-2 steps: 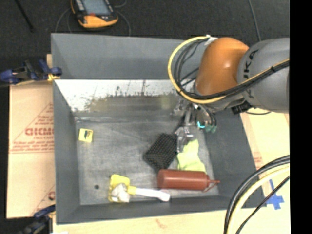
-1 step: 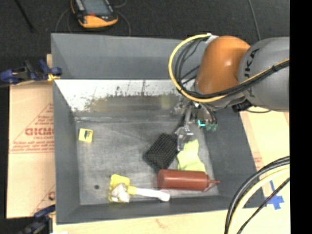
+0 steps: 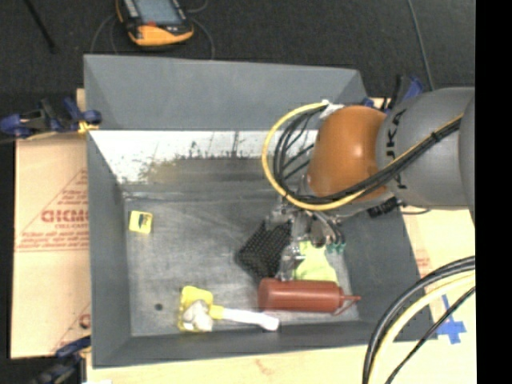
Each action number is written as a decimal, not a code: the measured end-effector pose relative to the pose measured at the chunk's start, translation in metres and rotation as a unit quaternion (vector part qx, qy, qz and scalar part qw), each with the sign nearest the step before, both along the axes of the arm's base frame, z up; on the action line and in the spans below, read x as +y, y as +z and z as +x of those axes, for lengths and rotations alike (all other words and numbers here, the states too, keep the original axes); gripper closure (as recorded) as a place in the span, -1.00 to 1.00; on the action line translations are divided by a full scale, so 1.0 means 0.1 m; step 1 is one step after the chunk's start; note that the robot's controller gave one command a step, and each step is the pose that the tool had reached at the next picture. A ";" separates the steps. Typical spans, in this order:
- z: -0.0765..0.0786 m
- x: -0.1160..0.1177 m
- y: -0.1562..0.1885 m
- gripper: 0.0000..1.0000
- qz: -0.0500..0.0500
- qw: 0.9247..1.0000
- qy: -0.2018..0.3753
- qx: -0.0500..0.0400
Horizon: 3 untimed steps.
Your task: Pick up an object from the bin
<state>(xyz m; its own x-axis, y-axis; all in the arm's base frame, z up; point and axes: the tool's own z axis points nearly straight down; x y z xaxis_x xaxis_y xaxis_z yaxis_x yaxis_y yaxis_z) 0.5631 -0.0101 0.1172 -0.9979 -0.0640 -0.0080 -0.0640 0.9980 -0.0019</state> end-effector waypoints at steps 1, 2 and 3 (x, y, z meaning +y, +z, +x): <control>0.10 -0.09 -0.32 -1.00 0.002 0.998 0.055 -0.007; 0.00 0.08 -0.35 1.00 -0.002 0.999 0.038 -0.020; 0.00 0.08 -0.35 1.00 -0.002 0.999 0.038 -0.020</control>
Offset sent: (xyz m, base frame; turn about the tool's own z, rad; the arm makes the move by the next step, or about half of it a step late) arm -0.0135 0.0121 -0.0472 -0.0810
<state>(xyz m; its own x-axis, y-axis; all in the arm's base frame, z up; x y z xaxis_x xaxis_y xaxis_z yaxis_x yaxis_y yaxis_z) 0.5629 -0.0025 0.0823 -0.9890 -0.1399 -0.0478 -0.1395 0.9902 -0.0109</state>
